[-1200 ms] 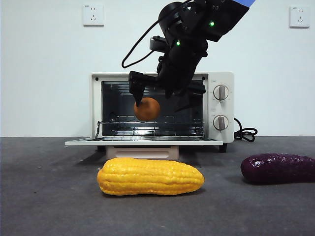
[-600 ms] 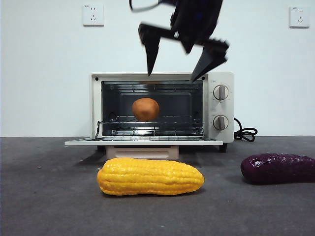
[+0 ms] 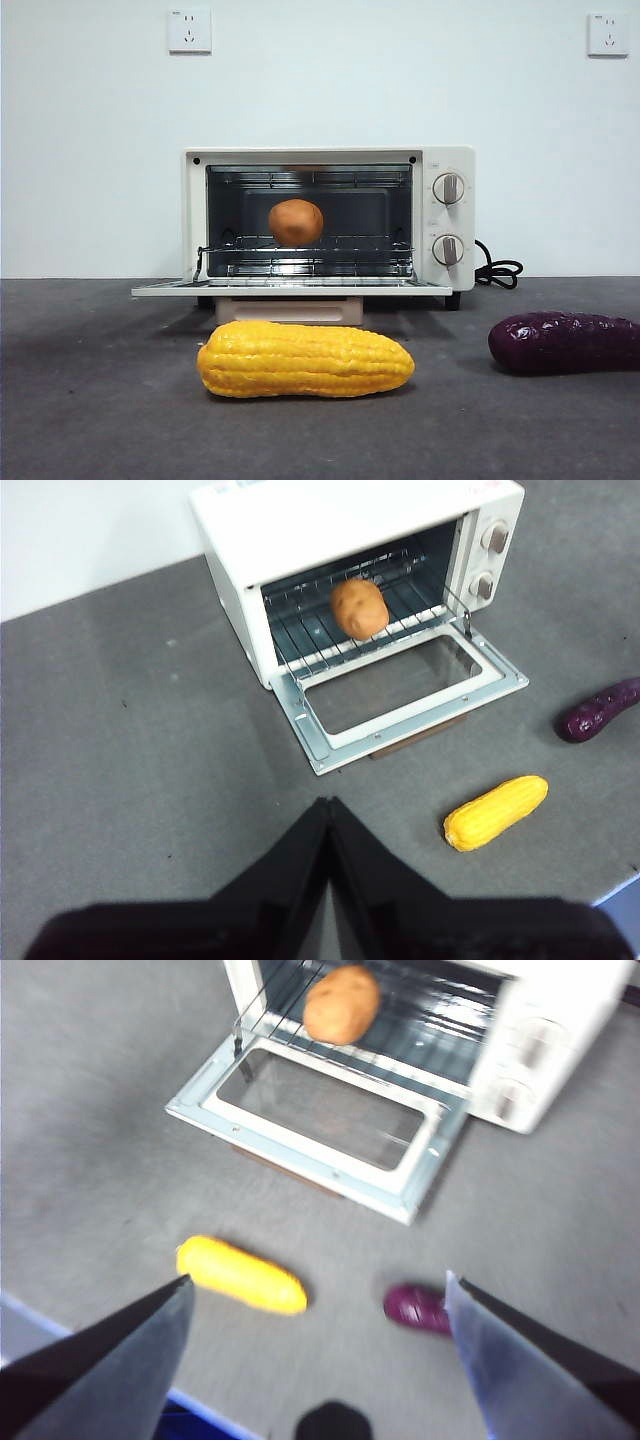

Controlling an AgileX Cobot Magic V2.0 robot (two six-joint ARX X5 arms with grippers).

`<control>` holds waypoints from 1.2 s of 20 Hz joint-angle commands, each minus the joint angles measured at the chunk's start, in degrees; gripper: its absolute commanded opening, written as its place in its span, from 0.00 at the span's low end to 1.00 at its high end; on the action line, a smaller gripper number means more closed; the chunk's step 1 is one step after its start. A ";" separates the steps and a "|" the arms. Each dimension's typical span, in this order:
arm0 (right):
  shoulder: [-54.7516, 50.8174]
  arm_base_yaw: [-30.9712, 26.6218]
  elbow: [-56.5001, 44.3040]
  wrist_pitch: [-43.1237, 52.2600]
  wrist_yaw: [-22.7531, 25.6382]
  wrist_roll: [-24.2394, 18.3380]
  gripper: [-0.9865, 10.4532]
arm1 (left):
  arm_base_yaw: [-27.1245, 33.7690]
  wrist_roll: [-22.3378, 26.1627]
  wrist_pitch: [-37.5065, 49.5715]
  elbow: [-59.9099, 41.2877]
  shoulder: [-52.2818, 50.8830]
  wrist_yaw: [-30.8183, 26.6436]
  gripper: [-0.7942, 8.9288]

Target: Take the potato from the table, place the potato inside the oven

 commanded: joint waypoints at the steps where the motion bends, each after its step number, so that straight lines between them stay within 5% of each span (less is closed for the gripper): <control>1: -5.81 0.24 0.04 -3.41 0.20 1.75 0.30 | 0.13 -2.05 0.22 -0.28 1.49 -0.11 0.08; 3: -10.38 0.24 0.07 -6.36 0.20 1.70 0.12 | 0.13 -5.22 0.24 -0.28 3.30 -0.02 0.08; 8: -18.69 0.22 0.28 -10.84 0.22 -0.68 0.11 | 0.13 -13.75 0.22 -0.28 9.07 3.52 0.08; 18: -22.21 0.20 2.73 -10.91 -0.20 -7.10 0.08 | 6.32 -15.96 3.54 -10.19 19.74 3.65 0.08; 24: -22.21 0.20 4.98 -10.91 0.00 -6.80 0.08 | 16.28 -17.40 20.33 -27.43 20.26 18.03 0.08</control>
